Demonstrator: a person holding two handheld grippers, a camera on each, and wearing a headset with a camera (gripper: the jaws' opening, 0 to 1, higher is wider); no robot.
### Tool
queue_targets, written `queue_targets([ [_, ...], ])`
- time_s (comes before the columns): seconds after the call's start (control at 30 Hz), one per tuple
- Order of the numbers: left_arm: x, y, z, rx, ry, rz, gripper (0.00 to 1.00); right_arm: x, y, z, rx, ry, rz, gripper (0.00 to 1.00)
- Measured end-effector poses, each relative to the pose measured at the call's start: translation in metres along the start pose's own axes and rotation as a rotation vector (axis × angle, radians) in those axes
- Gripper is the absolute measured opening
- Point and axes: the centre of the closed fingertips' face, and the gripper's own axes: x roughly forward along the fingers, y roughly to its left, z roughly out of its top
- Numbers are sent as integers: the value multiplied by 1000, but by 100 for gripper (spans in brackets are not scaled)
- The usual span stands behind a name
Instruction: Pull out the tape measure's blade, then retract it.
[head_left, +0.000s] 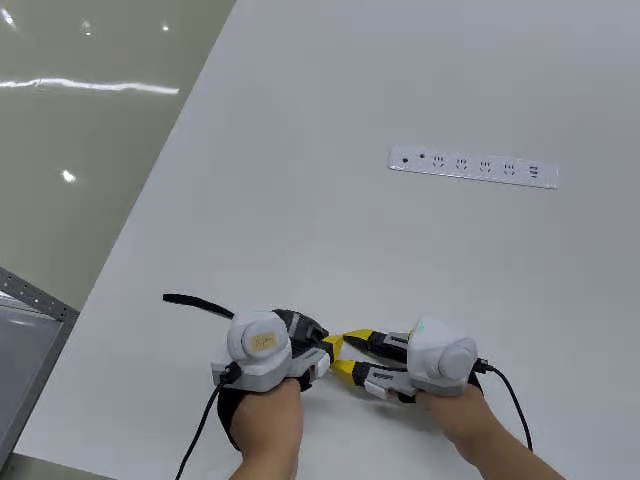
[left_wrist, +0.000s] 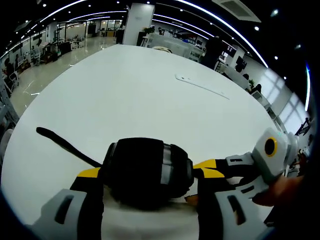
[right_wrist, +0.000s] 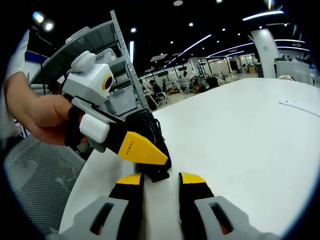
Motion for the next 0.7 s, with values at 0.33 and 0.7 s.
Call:
queue_targets([
  [0.33,-3,-2,5,42,-18,-23,76,-4,1,1,12,-5,-2,26],
  [0.7,-10,-10,5,138,-50,-95,81,-13,1,-3,37,-2,-29,27],
])
